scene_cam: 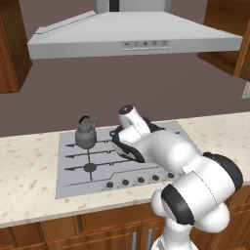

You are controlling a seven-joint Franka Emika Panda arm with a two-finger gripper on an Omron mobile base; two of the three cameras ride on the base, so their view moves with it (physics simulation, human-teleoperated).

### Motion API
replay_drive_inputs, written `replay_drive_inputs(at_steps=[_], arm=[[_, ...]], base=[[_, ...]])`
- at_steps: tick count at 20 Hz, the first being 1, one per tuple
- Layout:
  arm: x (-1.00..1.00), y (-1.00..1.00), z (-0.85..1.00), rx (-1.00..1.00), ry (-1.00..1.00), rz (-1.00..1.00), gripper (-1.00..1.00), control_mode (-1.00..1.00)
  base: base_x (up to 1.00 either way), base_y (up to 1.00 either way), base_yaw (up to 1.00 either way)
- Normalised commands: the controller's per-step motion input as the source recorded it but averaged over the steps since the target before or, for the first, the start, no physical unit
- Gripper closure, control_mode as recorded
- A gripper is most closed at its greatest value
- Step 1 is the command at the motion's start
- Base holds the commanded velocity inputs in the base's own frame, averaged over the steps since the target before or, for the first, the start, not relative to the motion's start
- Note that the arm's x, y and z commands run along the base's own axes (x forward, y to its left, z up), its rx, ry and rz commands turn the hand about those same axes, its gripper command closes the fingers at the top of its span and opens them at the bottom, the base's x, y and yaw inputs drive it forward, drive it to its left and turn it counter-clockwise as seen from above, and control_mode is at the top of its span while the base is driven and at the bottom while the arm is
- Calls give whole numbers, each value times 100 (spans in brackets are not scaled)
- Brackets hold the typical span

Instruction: Pick the kettle from the cabinet and place it on a stove burner. Then pick the pot from the counter and place it on another stove burner. Finally, turn both burners on.

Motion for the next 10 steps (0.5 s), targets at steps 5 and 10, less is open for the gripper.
replay_drive_inputs(at_steps=[5, 10], arm=[[19, 5, -14, 0, 0, 1, 100, -100], [18, 5, -12, 0, 0, 1, 100, -100]], base=[[0, 0, 0], [0, 0, 0]])
